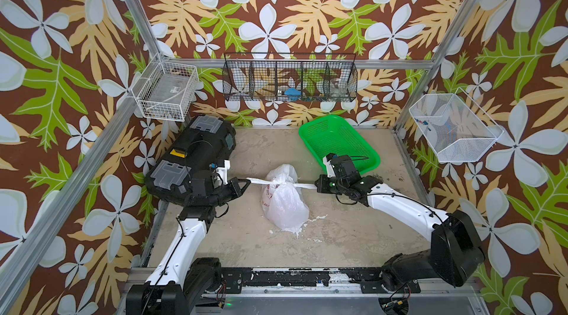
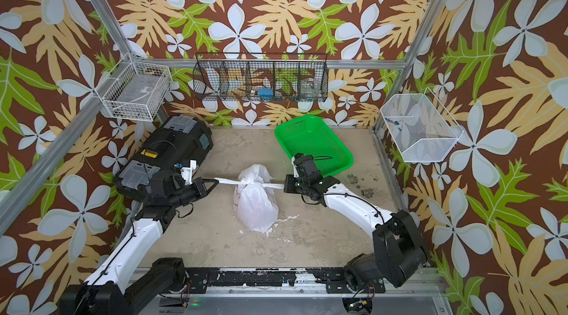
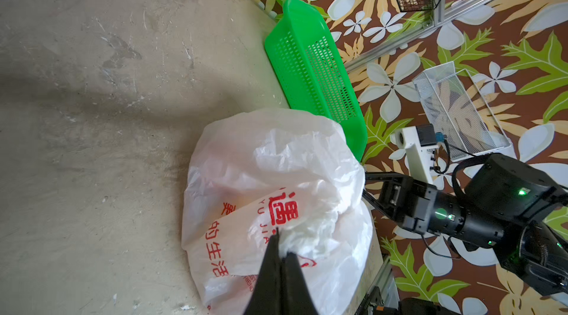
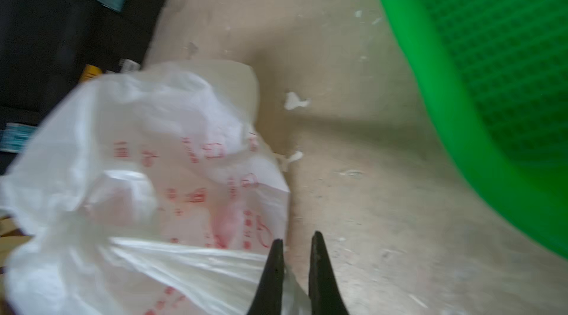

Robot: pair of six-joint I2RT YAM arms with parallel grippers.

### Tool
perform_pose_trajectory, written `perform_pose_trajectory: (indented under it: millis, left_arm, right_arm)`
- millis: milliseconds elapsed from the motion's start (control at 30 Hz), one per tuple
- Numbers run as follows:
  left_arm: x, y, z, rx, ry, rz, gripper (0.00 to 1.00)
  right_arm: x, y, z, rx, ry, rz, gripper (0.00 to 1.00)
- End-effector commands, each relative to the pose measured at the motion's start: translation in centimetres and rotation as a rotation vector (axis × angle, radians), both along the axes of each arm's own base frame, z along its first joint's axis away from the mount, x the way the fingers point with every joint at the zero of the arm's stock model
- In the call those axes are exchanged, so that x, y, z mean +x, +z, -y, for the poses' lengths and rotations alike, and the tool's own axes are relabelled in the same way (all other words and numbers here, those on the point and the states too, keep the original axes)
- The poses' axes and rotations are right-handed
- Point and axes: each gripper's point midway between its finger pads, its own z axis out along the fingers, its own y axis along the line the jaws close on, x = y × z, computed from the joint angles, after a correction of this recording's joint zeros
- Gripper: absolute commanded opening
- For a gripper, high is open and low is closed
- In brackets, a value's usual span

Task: Place the peach into a plastic bag & tie a knot
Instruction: Tie the plastic bag at the center of the board.

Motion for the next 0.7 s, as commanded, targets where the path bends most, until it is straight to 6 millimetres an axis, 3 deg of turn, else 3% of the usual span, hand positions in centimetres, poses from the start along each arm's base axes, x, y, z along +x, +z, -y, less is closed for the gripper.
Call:
perform_pose_trajectory:
  millis: [0, 67, 133, 200, 267, 333, 400, 533, 667]
  left_arm:
    - [0.6, -0.8, -1.9, 0.084, 0.075, -0.011, 0.0]
    - [0.7, -0.5, -1.5, 0.053, 0.057, -0.004, 0.0]
    - [0.7, 0.4, -0.3, -0.019, 0.008, 0.011, 0.0]
    - [0.6, 1.0, 0.8, -0.04, -0.04, 0.024, 0.01]
    - [0.3, 1.3, 1.2, -0.033, -0.063, 0.029, 0.15]
    - [0.2, 1.3, 1.0, -0.001, -0.061, 0.027, 0.38]
    - [0.5, 1.1, -0.3, 0.092, -0.01, 0.019, 0.57]
    - [1.9, 3.3, -5.2, 0.308, 0.229, 0.065, 0.8]
    - [3.4, 8.2, -9.8, 0.462, 0.472, 0.185, 0.86]
  right_arm:
    - [-0.3, -1.6, 8.7, -0.518, -0.084, 0.053, 0.0]
    - [0.0, -0.9, 7.7, -0.46, -0.06, 0.082, 0.0]
    - [0.1, 0.5, 4.9, -0.31, 0.003, 0.093, 0.0]
    - [0.1, 3.4, 1.9, -0.141, 0.065, 0.123, 0.0]
    - [0.3, 6.9, 0.3, -0.026, 0.104, 0.182, 0.0]
    - [0.6, 9.3, -0.1, 0.047, 0.13, 0.21, 0.17]
    - [1.4, 10.3, 0.7, 0.071, 0.125, 0.22, 0.38]
    - [3.9, 11.3, 4.3, 0.037, 0.019, 0.298, 0.63]
    - [6.6, 15.1, 9.3, -0.09, -0.172, 0.57, 0.82]
